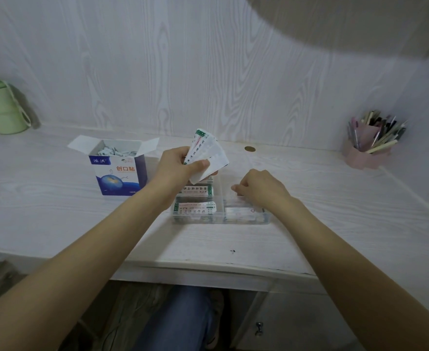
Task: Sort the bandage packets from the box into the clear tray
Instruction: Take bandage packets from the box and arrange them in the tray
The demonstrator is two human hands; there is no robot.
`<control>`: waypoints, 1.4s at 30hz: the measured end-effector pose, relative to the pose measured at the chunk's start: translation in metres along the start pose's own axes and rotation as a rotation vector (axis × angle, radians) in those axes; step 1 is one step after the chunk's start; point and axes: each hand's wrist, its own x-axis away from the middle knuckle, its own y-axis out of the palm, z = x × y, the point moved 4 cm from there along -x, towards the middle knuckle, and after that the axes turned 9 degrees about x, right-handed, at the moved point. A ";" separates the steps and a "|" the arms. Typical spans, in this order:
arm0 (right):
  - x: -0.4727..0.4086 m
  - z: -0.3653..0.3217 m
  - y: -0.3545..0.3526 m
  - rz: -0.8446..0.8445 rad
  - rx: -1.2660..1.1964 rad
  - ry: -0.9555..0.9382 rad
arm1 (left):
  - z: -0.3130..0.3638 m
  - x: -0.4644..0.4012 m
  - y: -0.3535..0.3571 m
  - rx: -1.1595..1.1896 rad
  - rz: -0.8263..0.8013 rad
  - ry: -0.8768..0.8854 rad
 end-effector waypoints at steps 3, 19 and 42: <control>0.003 0.001 -0.003 -0.011 -0.042 -0.035 | 0.002 0.002 0.001 0.006 0.000 0.002; 0.016 -0.002 -0.022 0.122 -1.036 -0.082 | -0.008 0.003 0.007 0.144 -0.045 -0.118; -0.009 0.009 0.001 0.131 -0.155 -0.106 | -0.005 -0.001 0.005 0.100 0.069 -0.040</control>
